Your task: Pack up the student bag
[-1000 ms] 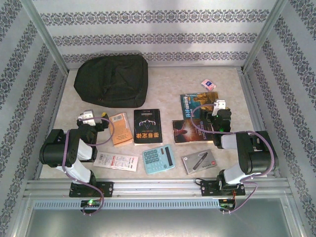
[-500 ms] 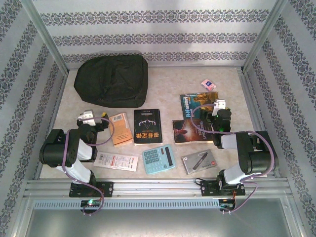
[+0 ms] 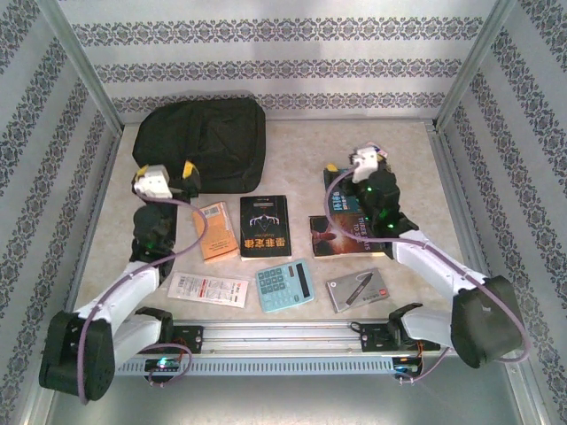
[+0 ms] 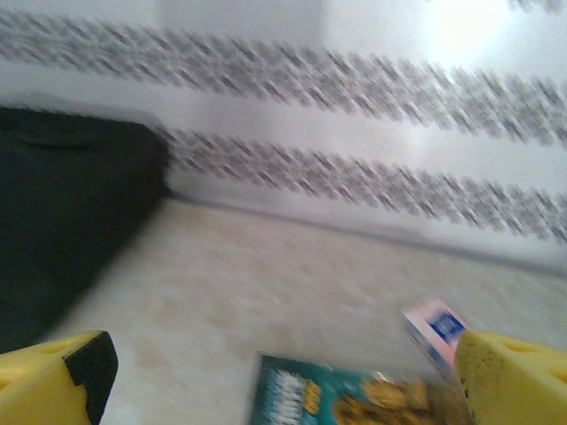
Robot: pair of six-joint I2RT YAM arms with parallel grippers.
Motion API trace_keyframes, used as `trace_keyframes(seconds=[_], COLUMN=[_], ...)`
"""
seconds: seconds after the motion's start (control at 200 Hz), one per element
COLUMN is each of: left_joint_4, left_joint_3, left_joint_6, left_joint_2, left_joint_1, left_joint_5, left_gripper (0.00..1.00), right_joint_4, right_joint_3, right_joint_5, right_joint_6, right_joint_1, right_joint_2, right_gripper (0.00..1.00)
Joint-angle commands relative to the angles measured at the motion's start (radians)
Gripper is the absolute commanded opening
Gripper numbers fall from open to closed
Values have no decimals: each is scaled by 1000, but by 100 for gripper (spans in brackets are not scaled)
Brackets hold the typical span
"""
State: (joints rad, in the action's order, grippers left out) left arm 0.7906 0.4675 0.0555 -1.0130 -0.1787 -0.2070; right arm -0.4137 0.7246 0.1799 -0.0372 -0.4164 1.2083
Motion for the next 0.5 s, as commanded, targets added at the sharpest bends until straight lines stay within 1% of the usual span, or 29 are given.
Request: trace_keyframes(seconds=[0.0, 0.055, 0.09, 0.125, 0.155, 0.19, 0.225, 0.245, 0.25, 0.26, 0.28, 0.31, 0.365, 0.41, 0.495], left_joint_4=[-429, -507, -564, -677, -670, -642, -594, -591, -593, -606, -661, -789, -999, -1081, -1089], left_joint_3=[198, 264, 299, 333, 334, 327, 322, 332, 339, 355, 403, 501, 684, 768, 841], left_joint_6=[-44, -18, 48, 111, 129, 172, 190, 203, 205, 208, 207, 203, 175, 170, 116], left_joint_2=[-4, -13, -9, 11, 17, 11, -17, -43, -50, -67, -106, -179, -324, -420, -515], left_joint_1=[-96, -129, -131, -130, -123, -111, -77, -61, -56, -51, -43, -38, -33, -34, -32], left_joint_5=[-32, -90, -132, -153, -184, -196, -127, -99, -94, -88, -80, -89, -99, -85, -18], left_gripper=[100, 100, 100, 100, 100, 100, 100, 100, 100, 100, 100, 100, 100, 100, 100], right_joint_4=[215, 320, 385, 451, 508, 569, 577, 563, 551, 543, 506, 436, 313, 327, 447], right_joint_3=[144, 225, 272, 313, 345, 375, 383, 377, 370, 366, 348, 313, 259, 271, 334], right_joint_5=[156, 205, 235, 252, 241, 166, 46, -23, -59, -77, -155, -270, -394, -439, -414], right_joint_6=[31, 96, 150, 222, 276, 296, 307, 343, 366, 379, 431, 509, 654, 689, 622], right_joint_1=[-117, -148, -155, -154, -145, -122, -84, -58, -44, -35, -4, 55, 127, 156, 139], right_joint_2=[-18, -15, -8, -1, 7, 15, 21, 25, 26, 28, 33, 43, 73, 99, 136], right_gripper=[98, 98, 98, 98, 98, 98, 98, 98, 98, 98, 98, 98, 98, 98, 98])
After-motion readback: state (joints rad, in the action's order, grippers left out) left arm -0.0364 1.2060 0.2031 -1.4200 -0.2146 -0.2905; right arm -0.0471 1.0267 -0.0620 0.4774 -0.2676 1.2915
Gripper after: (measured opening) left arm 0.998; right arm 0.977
